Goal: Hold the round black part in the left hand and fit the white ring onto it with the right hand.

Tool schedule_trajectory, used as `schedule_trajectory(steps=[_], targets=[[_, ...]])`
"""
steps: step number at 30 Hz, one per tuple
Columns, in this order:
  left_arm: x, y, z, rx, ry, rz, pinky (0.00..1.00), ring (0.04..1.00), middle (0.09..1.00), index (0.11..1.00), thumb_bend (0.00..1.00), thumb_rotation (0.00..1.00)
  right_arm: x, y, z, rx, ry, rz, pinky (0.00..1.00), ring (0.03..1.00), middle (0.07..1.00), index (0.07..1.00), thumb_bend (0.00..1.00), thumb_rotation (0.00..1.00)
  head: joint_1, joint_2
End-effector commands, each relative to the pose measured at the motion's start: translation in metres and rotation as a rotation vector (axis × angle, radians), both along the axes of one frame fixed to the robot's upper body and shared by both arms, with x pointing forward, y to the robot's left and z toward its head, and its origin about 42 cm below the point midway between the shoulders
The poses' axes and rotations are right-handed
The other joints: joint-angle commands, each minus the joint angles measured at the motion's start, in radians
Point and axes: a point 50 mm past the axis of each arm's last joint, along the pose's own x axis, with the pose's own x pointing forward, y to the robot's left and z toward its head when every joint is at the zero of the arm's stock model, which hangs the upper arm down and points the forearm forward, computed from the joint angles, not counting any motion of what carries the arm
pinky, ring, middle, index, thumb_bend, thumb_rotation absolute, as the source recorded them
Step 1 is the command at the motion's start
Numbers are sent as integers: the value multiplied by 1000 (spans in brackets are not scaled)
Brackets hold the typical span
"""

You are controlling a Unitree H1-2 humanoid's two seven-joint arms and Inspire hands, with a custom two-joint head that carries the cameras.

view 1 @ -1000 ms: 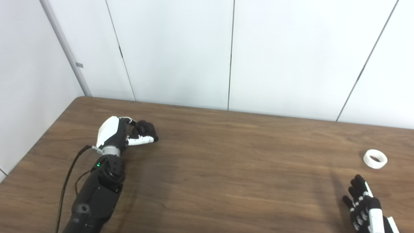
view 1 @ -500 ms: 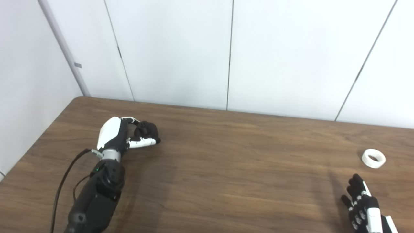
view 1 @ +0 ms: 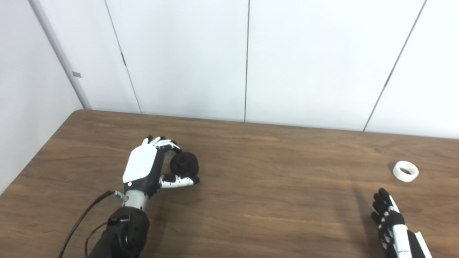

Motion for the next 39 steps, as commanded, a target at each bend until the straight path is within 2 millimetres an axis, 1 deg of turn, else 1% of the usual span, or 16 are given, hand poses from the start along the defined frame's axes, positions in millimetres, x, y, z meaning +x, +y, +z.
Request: schedule_trajectory(steps=[1,7,8,14,17,21,23,24,26,30,33,39], targets=[[-5,-16,35,23,-173,-86,1000,914,800,485,521,54,-67,6,-22,26,134,-66,1000,991,975,956,581,1000,-5,4],[-24,-44,28,26,-131,-181,1000,911,793,484,521,57,-64,13,-19,37,122,-58,1000,975,972,957,575,1000,-32,21],[-27,-48,27,21,-126,-197,1000,912,794,484,521,57,-64,14,-18,37,120,-57,1000,971,968,955,573,1000,-43,29],[-44,-77,17,-25,-64,-306,1000,908,794,485,521,55,-62,22,-13,26,117,-45,1000,963,957,935,630,1000,-85,61],[-49,-87,13,-19,-47,-347,1000,906,796,485,520,57,-61,25,-10,29,112,-41,997,951,952,935,636,1000,-110,78],[-60,-105,7,-27,-16,-415,1000,905,792,484,520,57,-58,29,-7,42,104,-37,965,925,934,932,606,1000,-132,93],[-66,-113,2,-35,-4,-434,1000,909,793,484,520,56,-57,31,-5,46,108,-34,973,931,936,933,611,1000,-144,106],[-68,-117,0,-39,3,-439,1000,906,791,484,521,57,-56,32,-5,50,109,-33,979,936,941,935,621,1000,-144,106],[-73,-123,-3,-44,19,-448,1000,907,790,483,522,57,-55,34,-2,52,111,-31,987,941,942,935,626,1000,-150,121],[-80,-131,-9,-44,47,-470,1000,907,793,484,521,58,-54,36,2,49,114,-30,995,952,944,937,607,1000,-156,132],[-84,-136,-12,-51,58,-479,1000,914,797,484,519,58,-54,36,6,44,119,-33,1000,962,946,936,623,1000,-163,149],[-87,-141,-21,-37,58,-488,1000,910,795,485,519,60,-54,36,10,42,113,-36,1000,960,944,929,620,1000,-175,165]])
